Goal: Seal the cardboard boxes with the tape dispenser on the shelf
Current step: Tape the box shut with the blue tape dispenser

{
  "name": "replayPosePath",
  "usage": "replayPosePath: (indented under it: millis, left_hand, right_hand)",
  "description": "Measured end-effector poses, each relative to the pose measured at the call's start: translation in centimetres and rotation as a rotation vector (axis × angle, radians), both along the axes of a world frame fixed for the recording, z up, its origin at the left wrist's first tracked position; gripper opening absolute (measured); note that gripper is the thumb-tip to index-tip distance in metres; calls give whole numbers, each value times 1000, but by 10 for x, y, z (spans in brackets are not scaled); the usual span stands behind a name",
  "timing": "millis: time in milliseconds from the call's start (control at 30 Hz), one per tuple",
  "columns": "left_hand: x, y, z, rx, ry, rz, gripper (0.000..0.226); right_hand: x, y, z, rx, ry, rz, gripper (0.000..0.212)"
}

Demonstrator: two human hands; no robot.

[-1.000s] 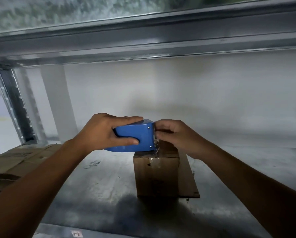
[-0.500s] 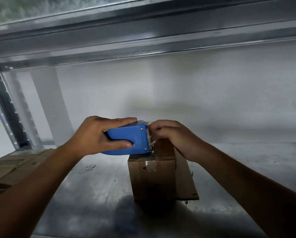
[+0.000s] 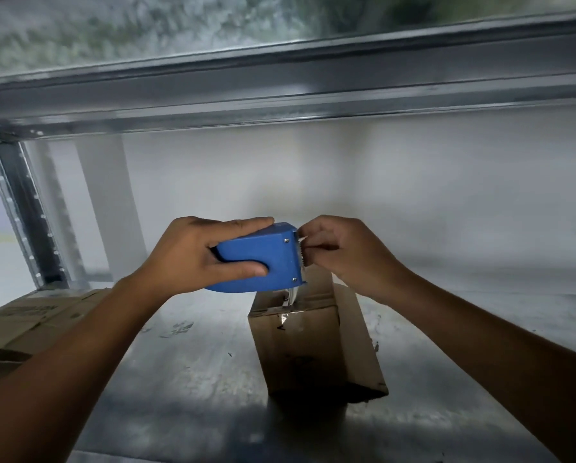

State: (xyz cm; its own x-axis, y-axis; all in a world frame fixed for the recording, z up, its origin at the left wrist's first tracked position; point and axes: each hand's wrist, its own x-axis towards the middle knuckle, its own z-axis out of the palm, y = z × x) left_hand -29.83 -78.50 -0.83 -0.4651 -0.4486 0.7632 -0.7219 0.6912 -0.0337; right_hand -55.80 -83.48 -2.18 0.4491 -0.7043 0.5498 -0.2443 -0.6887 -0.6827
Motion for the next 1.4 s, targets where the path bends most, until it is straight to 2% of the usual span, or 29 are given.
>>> replayPosePath:
  millis: [100,233,500,667,833,967,1067,1167,1300,1400]
  left_hand:
    - [1,8,9,-33,0,5,72]
    - [0,20,15,-49,-26,-13,71]
    - [-5,34,22,-110,-72,-28,66]
    - [1,35,19,-87,-52,-14,66]
    - [10,38,11,19,15,-61,71]
    - [16,38,1,139,83,-97,72]
    - [37,43,-2,163,94,-62,69]
    - [62,53,-3,248,191,-21,65]
    - [66,54,1,368,130,16,57]
    - [71,59,4,511,155,-82,58]
  right_hand:
    - [1,11,9,-18,16,-34,37]
    - [-2,24,16,-64,51,-76,27]
    - [-4,41,26,-66,56,-88,31]
    - [-4,47,25,56,-1,-81,27]
    - [-5,52,22,114,-55,-19,12]
    - [-4,58,16,160,-72,31,15]
    - [-20,57,14,187,-125,21,12]
    - [-44,56,7,292,-168,34,3]
    - [-45,61,-12,397,-211,47,7]
    - [-47,69,-20,442,-234,47,9]
